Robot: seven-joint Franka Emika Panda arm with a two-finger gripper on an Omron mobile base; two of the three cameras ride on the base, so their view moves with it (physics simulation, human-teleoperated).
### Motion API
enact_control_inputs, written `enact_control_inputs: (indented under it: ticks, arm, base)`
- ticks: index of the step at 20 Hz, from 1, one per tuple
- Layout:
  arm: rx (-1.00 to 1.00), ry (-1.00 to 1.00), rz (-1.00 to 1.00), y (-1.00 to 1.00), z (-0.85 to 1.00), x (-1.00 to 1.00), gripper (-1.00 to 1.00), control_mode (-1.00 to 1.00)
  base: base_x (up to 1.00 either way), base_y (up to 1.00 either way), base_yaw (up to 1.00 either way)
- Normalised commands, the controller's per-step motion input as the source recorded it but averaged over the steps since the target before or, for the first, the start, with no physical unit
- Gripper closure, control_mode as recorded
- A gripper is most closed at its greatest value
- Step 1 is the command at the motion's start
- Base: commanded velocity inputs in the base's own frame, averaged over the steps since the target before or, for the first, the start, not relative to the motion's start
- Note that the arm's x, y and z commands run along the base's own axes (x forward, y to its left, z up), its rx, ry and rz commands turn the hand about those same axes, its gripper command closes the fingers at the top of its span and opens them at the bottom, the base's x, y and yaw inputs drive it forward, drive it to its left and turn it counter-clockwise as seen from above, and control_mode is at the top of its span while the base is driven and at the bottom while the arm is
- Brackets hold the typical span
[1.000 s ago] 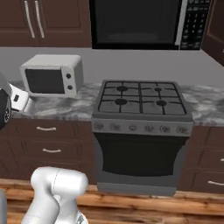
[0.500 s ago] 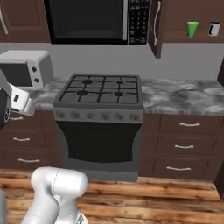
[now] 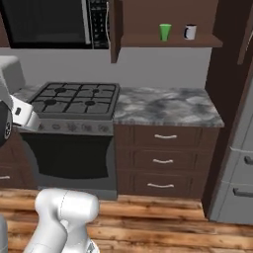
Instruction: There is a tray on the dining counter. Grab the cup, mug, and pitcher and place them on the tray. The pitcher may be placed next to the tray if it cannot fit the tray.
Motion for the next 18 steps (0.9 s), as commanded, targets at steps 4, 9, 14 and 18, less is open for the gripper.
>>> enact_control_inputs:
  ticks: [4, 9, 14, 18]
  arm:
    - [0.00, 0.00, 0.00, 0.00, 0.00, 0.00, -1.00, 1.00]
    - [0.00, 0.00, 0.00, 0.00, 0.00, 0.00, -1.00, 1.00]
    - [0.00, 0.00, 0.00, 0.00, 0.00, 0.00, -1.00, 1.00]
    - [0.00, 0.00, 0.00, 0.00, 0.00, 0.00, -1.00, 1.00]
  base:
    - [0.00, -1.00, 0.00]
    - [0.15, -1.00, 0.00]
    - [0.35, -1.00, -0.02]
    - [0.98, -0.36, -0.12]
